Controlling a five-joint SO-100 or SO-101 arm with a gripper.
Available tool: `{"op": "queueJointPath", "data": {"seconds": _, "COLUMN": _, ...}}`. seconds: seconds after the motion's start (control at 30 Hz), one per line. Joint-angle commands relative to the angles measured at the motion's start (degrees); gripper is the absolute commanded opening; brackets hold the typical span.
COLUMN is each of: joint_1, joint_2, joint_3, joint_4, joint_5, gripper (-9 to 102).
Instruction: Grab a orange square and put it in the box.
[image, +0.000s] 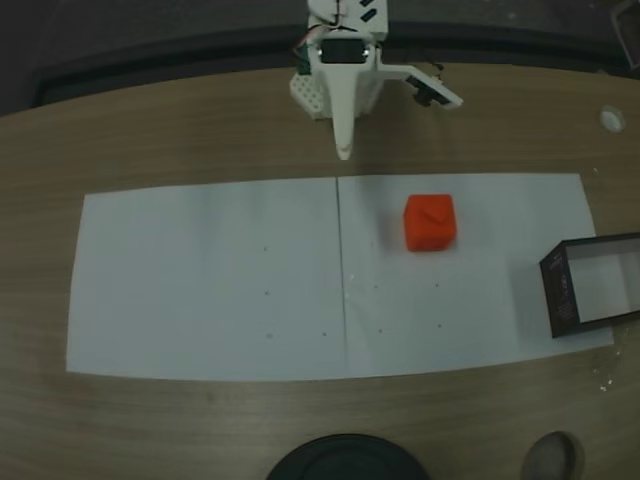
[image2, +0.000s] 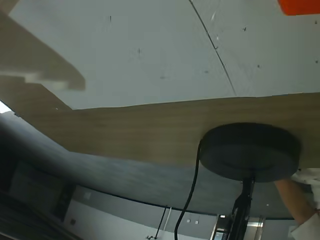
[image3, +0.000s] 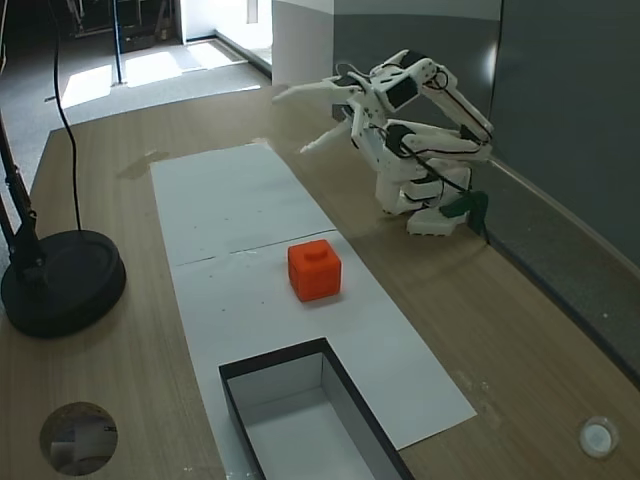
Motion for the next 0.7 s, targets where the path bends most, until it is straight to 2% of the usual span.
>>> {"op": "queueJointPath", "data": {"seconds": 0.0, "joint_1": -3.34, "joint_2": -13.01, "joint_3": -14.24, "joint_4": 2.81, "joint_5": 0.18, "gripper": 39}}
{"op": "queueJointPath", "data": {"seconds": 0.2, "joint_1": -21.27, "joint_2": -41.75, "joint_3": -31.46, "joint_4": 8.7, "joint_5": 0.18, "gripper": 39}}
{"op": "queueJointPath", "data": {"seconds": 0.37, "joint_1": -33.49, "joint_2": -59.15, "joint_3": -39.55, "joint_4": 12.66, "joint_5": 0.09, "gripper": 39}}
{"op": "queueJointPath", "data": {"seconds": 0.5, "joint_1": -36.12, "joint_2": -67.59, "joint_3": -41.13, "joint_4": 12.57, "joint_5": 0.0, "gripper": 39}}
{"op": "queueJointPath", "data": {"seconds": 0.67, "joint_1": -34.63, "joint_2": -73.83, "joint_3": -40.25, "joint_4": 10.55, "joint_5": 0.53, "gripper": 39}}
